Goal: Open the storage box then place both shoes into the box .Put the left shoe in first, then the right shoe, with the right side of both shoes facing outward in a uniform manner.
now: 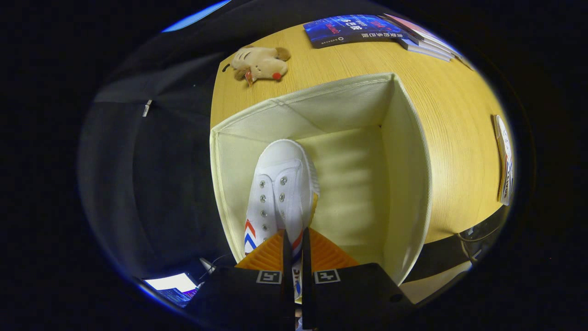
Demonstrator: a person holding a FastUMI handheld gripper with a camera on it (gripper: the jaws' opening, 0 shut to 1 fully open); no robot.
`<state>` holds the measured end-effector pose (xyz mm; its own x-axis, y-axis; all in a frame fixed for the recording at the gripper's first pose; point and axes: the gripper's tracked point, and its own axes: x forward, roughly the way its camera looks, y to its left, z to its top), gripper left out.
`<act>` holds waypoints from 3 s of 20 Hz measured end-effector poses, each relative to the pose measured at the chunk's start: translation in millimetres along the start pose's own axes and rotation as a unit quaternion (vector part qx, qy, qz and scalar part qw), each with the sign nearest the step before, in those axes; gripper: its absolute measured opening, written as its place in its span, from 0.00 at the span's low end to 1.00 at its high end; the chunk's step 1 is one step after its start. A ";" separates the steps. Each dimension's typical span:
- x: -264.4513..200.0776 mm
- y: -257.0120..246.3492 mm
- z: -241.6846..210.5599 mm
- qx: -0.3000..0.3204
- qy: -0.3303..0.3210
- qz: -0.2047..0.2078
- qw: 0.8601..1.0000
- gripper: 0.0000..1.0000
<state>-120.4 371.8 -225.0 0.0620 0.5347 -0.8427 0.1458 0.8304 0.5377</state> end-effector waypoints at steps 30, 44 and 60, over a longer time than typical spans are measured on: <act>-237.0 -261.3 93.1 -0.023 -0.198 0.016 0.980 0.85; -197.9 -493.3 94.0 -0.009 -0.141 -0.137 0.980 0.81; -151.6 -512.1 109.3 -0.108 -0.092 -0.188 0.972 0.10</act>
<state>-96.5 -151.7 -375.5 0.2237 0.1675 -0.9602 -0.0172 0.9856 0.1679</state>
